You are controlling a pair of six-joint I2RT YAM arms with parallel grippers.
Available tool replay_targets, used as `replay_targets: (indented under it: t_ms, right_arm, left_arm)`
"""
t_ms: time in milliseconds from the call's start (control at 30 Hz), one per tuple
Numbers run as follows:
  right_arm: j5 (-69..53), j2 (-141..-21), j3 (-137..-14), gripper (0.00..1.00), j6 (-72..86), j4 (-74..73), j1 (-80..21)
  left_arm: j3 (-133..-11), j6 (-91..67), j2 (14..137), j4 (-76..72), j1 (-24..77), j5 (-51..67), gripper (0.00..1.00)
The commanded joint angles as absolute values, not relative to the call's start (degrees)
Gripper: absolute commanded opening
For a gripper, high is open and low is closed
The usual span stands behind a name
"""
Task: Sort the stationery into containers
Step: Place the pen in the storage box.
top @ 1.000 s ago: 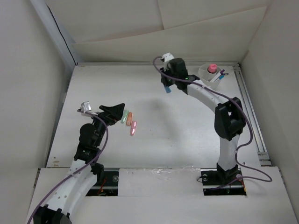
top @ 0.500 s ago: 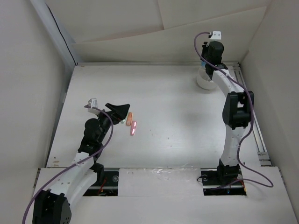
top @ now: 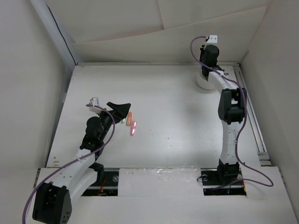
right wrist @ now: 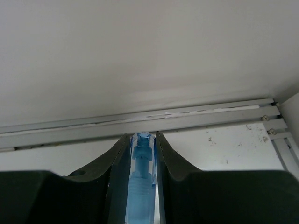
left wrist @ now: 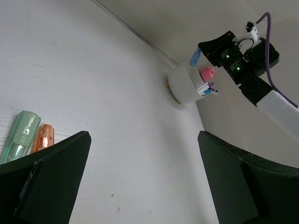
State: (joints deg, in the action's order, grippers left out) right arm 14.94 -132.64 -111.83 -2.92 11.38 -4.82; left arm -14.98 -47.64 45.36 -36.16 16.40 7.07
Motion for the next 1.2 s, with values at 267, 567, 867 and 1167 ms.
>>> replay_targets:
  t_ms: [267, 567, 867, 1167]
  right_arm:
    - [21.01, -133.59, -114.35, 0.00, -6.59, 18.81, -4.48]
    - [21.10, -134.65, -114.35, 0.00, -7.12, 18.81, -4.48]
    - [20.04, -134.65, -112.50, 0.01, -6.59, 18.81, -4.48]
    - [20.04, -133.60, -108.02, 0.01, -5.45, 20.74, -4.48]
  left_arm:
    - [-15.21, -47.02, 45.62, -40.78, 16.44, 7.12, 1.00]
    - [-15.21, -47.02, 45.62, -40.78, 16.44, 7.12, 1.00]
    - [-15.21, -47.02, 45.62, -40.78, 16.44, 7.12, 1.00]
    - [-15.21, -47.02, 45.62, -40.78, 16.44, 7.12, 1.00]
